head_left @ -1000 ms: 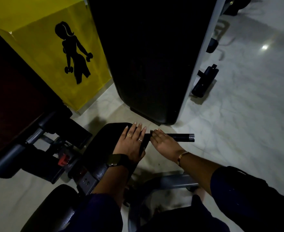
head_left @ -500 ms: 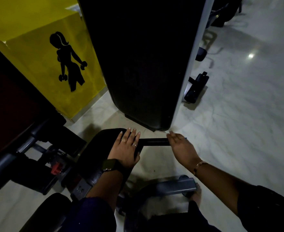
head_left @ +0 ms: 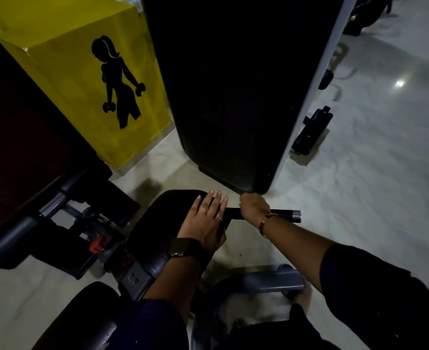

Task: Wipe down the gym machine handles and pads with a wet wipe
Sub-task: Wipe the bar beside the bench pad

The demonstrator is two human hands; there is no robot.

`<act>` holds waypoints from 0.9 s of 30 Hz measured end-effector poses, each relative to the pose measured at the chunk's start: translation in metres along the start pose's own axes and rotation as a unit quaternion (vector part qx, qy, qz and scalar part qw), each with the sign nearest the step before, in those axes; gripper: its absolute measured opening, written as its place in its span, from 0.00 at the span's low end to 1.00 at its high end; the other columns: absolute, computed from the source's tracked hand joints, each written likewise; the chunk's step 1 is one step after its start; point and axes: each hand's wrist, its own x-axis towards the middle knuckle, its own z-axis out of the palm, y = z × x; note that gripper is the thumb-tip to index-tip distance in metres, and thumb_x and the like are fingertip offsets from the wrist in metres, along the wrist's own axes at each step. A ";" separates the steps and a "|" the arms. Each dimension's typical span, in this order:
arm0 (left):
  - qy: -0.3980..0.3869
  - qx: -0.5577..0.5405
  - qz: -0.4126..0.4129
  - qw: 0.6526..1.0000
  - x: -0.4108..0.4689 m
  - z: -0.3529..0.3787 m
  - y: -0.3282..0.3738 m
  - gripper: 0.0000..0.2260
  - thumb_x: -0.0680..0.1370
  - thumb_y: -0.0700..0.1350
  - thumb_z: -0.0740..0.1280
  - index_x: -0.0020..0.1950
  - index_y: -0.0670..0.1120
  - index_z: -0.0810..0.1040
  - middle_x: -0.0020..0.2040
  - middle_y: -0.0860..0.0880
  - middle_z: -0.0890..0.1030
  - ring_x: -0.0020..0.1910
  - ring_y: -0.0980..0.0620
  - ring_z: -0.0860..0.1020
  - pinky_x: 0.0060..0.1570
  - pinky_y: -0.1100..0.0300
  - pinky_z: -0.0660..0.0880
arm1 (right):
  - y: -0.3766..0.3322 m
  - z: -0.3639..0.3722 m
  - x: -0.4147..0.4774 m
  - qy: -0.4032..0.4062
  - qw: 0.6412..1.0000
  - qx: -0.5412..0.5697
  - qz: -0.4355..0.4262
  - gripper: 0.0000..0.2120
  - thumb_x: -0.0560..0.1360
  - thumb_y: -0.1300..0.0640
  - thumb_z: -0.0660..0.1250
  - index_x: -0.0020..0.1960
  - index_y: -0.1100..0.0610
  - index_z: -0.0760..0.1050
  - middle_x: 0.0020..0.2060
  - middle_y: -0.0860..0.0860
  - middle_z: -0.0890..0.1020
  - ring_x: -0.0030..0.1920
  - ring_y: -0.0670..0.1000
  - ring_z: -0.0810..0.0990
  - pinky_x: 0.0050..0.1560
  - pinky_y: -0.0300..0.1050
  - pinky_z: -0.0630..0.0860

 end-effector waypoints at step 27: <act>-0.007 0.019 -0.009 1.000 -0.006 -0.006 0.003 0.34 0.80 0.59 0.51 0.80 0.47 0.42 0.81 0.46 0.46 0.79 0.46 0.43 0.76 0.47 0.41 | 0.127 0.043 -0.076 0.218 0.890 -0.231 -0.326 0.27 0.70 0.72 0.63 0.69 0.62 0.70 0.66 0.58 0.75 0.67 0.57 0.74 0.73 0.54 0.61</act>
